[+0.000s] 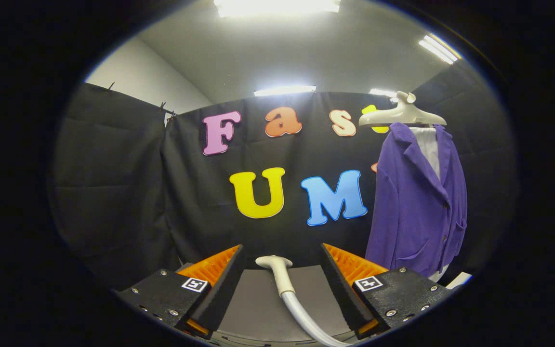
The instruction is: Iron the clothes twice with a garment steamer, once on the left side and once on the right side.
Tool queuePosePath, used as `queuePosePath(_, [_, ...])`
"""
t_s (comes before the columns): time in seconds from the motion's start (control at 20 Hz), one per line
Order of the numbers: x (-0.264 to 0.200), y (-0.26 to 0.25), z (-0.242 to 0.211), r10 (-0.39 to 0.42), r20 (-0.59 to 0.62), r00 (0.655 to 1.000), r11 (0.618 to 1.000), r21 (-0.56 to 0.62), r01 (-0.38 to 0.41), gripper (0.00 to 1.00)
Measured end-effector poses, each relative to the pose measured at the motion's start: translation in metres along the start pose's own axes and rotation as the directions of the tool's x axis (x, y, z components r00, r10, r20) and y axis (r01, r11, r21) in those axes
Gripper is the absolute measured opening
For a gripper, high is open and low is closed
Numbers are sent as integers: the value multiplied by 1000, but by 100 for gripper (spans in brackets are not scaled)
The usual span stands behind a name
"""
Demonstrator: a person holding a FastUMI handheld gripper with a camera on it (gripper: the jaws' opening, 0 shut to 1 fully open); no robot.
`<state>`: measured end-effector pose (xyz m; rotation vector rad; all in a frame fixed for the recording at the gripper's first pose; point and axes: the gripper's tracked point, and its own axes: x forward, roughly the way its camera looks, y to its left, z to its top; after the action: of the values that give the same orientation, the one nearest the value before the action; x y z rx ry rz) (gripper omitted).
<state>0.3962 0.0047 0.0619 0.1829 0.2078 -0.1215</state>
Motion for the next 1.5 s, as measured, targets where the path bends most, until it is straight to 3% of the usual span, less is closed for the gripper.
queuePosePath(0.15, [45, 0, -11, -31, -56, 998, 999, 13, 32, 94])
queuePosePath(0.35, [98, 10, -34, -12, -141, 990, 998, 56, 20, 94])
queuePosePath(0.6, [150, 5, -71, -33, -277, 960, 994, 95, 61, 93])
queuePosePath(0.8, [184, 11, -99, 8, -371, 929, 985, 160, 56, 94])
queuePosePath(1.3, [195, 9, -175, -23, -594, 804, 981, 140, 132, 79])
queuePosePath(1.5, [193, 11, -185, -9, -627, 779, 973, 173, 152, 68])
